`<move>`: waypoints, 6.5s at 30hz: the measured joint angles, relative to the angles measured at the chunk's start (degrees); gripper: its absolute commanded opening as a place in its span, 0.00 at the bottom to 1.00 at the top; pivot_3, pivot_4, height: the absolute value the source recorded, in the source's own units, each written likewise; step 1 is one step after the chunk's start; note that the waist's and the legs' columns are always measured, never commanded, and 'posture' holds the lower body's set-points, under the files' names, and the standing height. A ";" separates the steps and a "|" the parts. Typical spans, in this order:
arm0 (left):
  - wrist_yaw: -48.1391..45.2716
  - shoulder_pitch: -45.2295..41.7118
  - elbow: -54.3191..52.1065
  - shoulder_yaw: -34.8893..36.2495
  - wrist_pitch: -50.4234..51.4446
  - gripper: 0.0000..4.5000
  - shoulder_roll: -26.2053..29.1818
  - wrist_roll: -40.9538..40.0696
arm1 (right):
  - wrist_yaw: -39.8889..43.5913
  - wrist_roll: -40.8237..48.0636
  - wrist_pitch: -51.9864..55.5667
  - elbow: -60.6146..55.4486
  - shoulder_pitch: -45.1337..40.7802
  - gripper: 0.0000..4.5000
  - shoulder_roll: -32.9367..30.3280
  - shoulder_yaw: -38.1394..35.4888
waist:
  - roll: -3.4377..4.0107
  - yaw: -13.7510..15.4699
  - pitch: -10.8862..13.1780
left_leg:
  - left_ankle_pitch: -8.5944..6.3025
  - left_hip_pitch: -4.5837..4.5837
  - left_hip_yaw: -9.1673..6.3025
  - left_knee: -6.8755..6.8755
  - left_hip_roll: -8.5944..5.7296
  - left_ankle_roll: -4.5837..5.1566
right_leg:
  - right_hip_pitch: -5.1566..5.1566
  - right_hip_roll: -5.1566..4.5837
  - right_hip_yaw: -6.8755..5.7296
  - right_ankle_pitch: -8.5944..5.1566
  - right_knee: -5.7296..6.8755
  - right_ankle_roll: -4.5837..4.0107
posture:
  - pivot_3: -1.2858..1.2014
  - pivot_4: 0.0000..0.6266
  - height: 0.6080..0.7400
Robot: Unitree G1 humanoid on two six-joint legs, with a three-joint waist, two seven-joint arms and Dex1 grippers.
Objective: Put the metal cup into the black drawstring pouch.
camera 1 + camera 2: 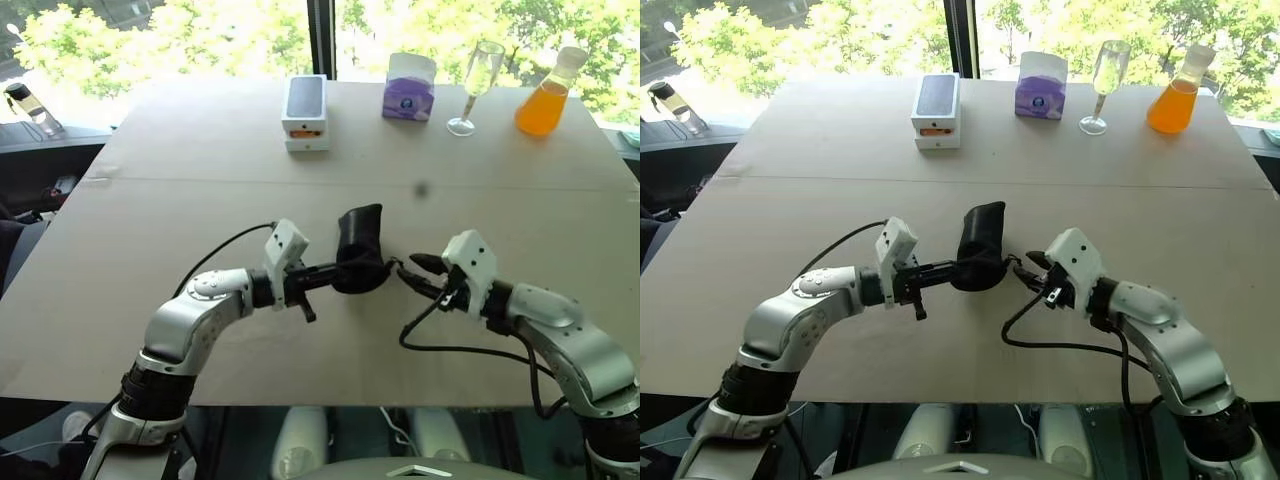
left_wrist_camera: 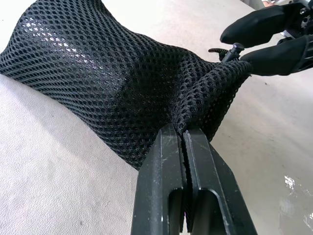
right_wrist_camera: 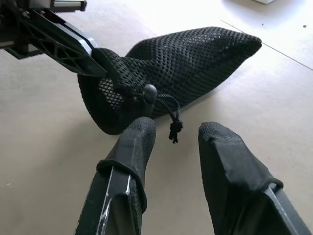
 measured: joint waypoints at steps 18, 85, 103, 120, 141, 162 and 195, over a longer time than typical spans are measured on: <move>0.05 0.12 -0.53 -0.02 0.02 0.00 0.04 0.11 | 1.26 -2.44 -2.97 4.77 -4.76 0.38 0.84 3.08 | 0.00 -0.05 0.00 | 0.00 0.00 0.00 0.00 0.00 -0.01 | 0.00 0.01 -0.01 0.00 0.01 0.00 | 0.52 0.24 0.98; 8.69 -25.81 -1.67 -5.04 26.48 0.82 -4.99 -11.50 | -0.64 -8.55 -3.56 -5.77 -6.23 0.00 -2.66 2.18 | -0.03 0.00 0.01 | 0.02 0.00 -0.05 0.04 -0.10 -0.03 | 0.01 0.04 0.07 0.00 0.03 0.02 | 0.52 0.24 0.98; 7.75 -24.80 -1.60 -6.10 27.70 0.54 -5.10 -10.43 | -1.35 -8.88 -3.55 -6.10 -5.71 0.00 -2.66 2.51 | -0.03 -0.01 0.01 | 0.02 0.01 -0.06 0.04 -0.10 -0.03 | 0.01 0.04 0.07 0.00 0.03 0.02 | 0.52 0.24 0.98; 8.25 -24.80 -1.44 -5.79 29.03 0.48 -6.36 -10.71 | -1.24 -8.91 -3.38 -6.71 -5.28 0.00 -2.69 2.51 | -0.03 -0.03 0.01 | 0.02 0.01 -0.05 0.04 -0.10 -0.03 | 0.01 0.04 0.07 0.00 0.04 0.02 | 0.52 0.24 0.98; 7.94 -24.25 -1.54 -6.50 29.07 0.03 -5.04 -10.45 | -3.17 -9.41 -2.08 -6.05 -5.37 0.00 -1.31 2.33 | -0.03 -0.04 0.01 | 0.02 0.01 -0.05 0.04 -0.09 -0.03 | 0.01 0.04 0.08 0.00 0.04 0.02 | 0.52 0.24 0.98; 6.27 -23.01 -2.03 -16.75 24.57 0.03 1.54 -2.90 | -16.70 -4.24 8.63 11.71 -8.56 0.00 8.89 -10.85 | -0.02 -0.05 0.02 | 0.02 -0.01 -0.03 0.03 -0.10 -0.03 | -0.01 0.04 0.12 0.00 0.03 0.01 | 0.52 0.24 0.98; 0.48 -19.07 2.62 2.87 17.47 0.78 -1.81 -11.04 | -0.67 0.57 -2.40 0.69 11.76 0.73 -6.66 -13.79 | -0.03 -0.01 0.01 | 0.01 0.02 -0.05 0.03 -0.07 -0.01 | 0.01 0.04 0.12 -0.11 0.03 0.20 | 0.52 0.24 0.98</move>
